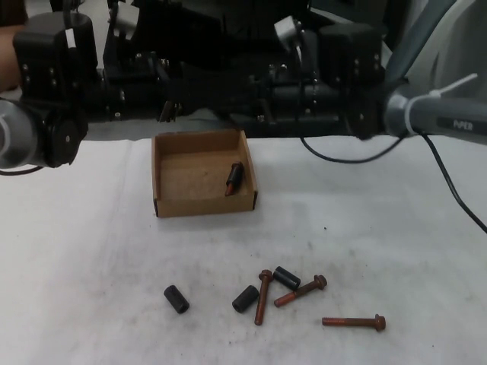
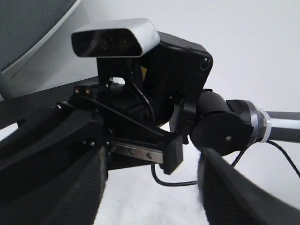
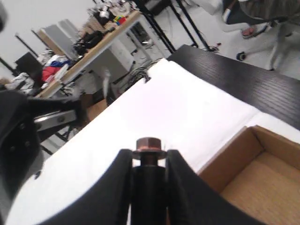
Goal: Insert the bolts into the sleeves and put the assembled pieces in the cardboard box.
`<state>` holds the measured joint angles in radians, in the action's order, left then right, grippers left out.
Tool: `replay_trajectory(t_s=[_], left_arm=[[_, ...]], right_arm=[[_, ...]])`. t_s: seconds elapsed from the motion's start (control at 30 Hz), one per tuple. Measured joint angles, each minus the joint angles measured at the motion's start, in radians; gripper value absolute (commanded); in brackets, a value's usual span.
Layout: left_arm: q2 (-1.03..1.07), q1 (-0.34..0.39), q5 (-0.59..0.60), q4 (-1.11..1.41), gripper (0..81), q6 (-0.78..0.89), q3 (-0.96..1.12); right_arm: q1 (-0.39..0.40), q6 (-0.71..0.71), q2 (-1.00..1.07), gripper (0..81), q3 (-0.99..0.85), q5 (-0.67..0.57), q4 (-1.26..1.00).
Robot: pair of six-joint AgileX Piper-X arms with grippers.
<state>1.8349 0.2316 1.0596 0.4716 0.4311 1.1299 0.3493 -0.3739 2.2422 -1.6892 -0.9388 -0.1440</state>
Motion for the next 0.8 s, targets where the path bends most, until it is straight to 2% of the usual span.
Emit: replay_trajectory(t_s=[0.2,0.5,0.8], left_arm=[[0.000,0.000,0.000,-0.007,54.9,-0.011,0.000],[0.000,0.000,-0.003,-0.007,54.9,-0.011,0.000],[0.000,-0.009,-0.003,-0.007,54.9,-0.011,0.000]], right_arm=[[0.003,0.131,0.016,0.2,-0.093,0.119,0.236],[0.010,0.149,0.025,0.2,-0.101,0.185,0.288],[0.061,0.134,0.088,0.2,-0.103,0.196,0.310]])
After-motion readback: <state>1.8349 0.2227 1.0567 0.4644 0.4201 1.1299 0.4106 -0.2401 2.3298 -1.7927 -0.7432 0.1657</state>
